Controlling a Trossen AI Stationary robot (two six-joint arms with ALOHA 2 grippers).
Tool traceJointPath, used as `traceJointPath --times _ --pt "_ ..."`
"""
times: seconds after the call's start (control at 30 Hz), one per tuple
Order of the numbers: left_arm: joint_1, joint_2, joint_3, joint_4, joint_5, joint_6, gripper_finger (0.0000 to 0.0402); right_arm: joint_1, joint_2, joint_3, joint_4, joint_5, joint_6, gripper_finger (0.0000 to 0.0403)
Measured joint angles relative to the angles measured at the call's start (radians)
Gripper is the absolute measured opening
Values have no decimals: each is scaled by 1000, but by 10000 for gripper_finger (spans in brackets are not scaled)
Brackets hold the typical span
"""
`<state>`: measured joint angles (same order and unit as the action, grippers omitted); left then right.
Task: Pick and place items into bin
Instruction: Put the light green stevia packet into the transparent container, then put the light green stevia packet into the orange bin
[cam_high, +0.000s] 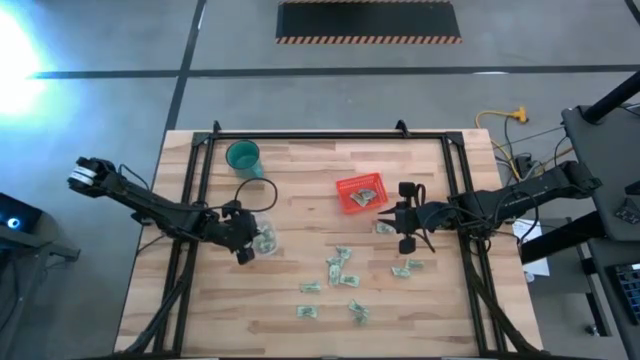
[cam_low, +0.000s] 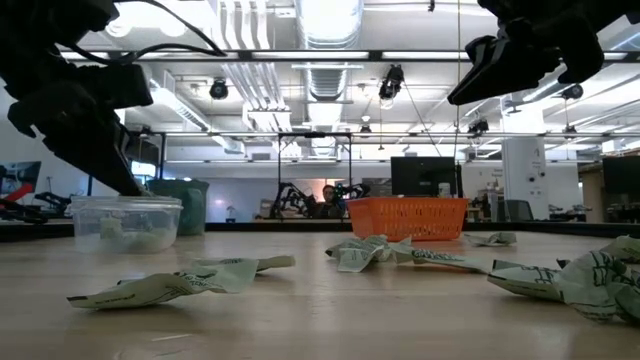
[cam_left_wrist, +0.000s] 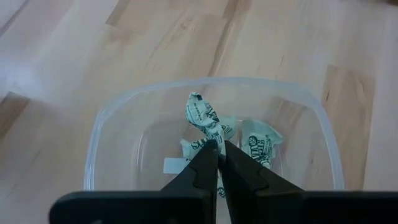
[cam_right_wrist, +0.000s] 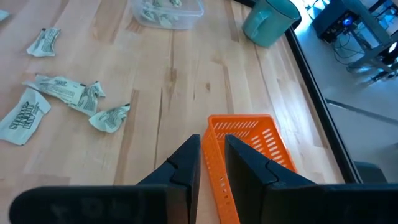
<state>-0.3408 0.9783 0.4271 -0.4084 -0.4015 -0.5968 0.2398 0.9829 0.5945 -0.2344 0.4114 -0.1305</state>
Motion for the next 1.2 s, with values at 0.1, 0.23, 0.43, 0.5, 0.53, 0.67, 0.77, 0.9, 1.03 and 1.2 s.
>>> traceJointPath --times 0.1,0.23,0.43,0.5,0.53,0.67,0.77,0.9,1.03,1.2 --pt "0 0 0 0 -9 0 12 0 0 0 -2 -1 18 63" --pt "0 0 -2 0 -20 0 47 0 0 -9 -2 -36 23 63" --pt "0 0 -2 3 -19 -6 91 0 0 -32 -11 -130 80 63" --pt "0 0 -2 4 -4 -23 96 0 0 -34 -43 -221 120 63" --pt "0 0 -2 4 7 -25 97 0 0 -36 -65 -271 144 63" --pt "0 0 0 4 38 -26 98 7 0 -51 -105 -387 276 63" --pt "0 0 0 4 42 -26 99 37 0 -85 -108 -410 330 63" --pt "0 0 0 5 42 -27 99 85 0 -132 -107 -401 409 63" --pt "0 0 2 5 42 -26 99 168 1 -156 -106 -313 491 63" --pt "0 0 13 7 42 -26 99 319 1 -159 -91 -173 571 63"
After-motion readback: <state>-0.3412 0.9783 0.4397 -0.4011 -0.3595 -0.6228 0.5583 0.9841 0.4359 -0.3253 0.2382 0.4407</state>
